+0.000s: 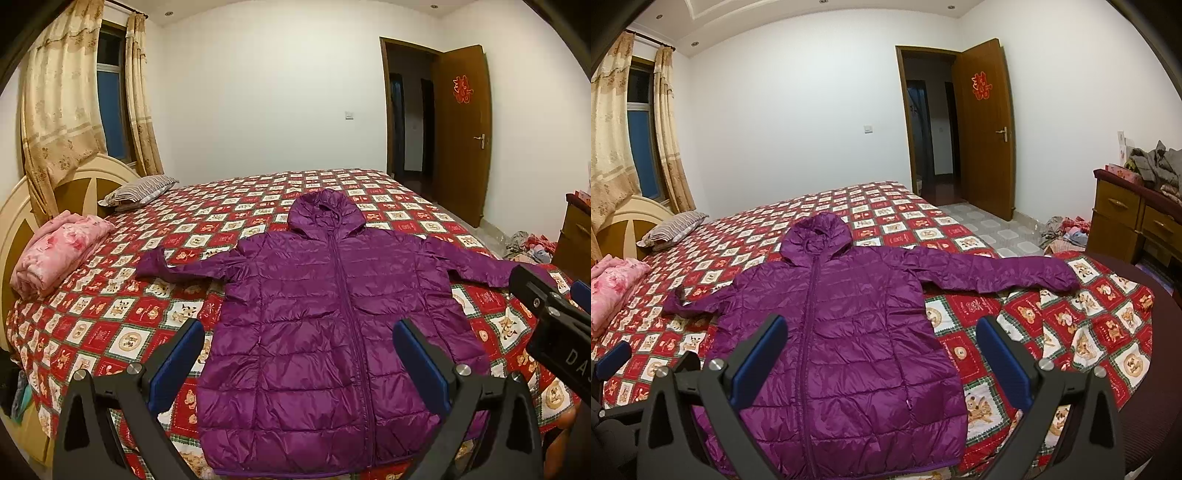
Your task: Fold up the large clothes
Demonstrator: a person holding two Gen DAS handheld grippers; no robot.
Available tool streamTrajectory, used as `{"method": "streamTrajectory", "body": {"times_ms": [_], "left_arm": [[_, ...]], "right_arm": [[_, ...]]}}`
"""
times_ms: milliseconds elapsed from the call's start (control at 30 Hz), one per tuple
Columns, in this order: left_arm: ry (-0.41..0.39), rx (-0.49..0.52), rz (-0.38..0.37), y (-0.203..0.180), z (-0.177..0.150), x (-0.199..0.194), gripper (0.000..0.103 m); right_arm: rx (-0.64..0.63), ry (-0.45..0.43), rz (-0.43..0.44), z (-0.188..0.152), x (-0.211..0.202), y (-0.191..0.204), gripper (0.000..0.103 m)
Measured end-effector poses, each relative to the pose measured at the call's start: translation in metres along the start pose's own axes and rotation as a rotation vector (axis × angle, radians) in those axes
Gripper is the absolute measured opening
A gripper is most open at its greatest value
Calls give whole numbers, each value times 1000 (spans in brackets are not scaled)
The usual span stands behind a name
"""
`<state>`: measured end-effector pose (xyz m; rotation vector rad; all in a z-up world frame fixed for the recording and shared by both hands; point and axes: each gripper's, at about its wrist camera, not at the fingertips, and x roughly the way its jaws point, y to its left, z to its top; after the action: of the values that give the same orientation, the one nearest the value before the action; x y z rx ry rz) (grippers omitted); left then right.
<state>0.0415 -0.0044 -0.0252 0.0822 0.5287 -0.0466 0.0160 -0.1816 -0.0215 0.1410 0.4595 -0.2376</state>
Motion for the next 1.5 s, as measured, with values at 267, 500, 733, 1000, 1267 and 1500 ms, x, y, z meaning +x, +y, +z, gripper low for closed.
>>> {"method": "streamTrajectory", "body": {"times_ms": [267,500,733,1000,1267,1500], "left_arm": [[5,-1,-6,-4,3,7,102],[10,2,-11,-5,5,12,102],[34,10,-13,-8,12,25,102],[116,-11,-63,0,19,53,102],[133,-48,21,30,28,89,102],[193,-149,37,53,30,127,102]], "right_arm": [[5,23,-6,6,11,-2,103],[9,39,-7,8,17,-3,103],[23,45,-17,13,25,-11,103],[69,80,-57,23,50,-42,103],[86,95,-220,46,91,-116,103],[278,74,-415,60,127,-241,85]]}}
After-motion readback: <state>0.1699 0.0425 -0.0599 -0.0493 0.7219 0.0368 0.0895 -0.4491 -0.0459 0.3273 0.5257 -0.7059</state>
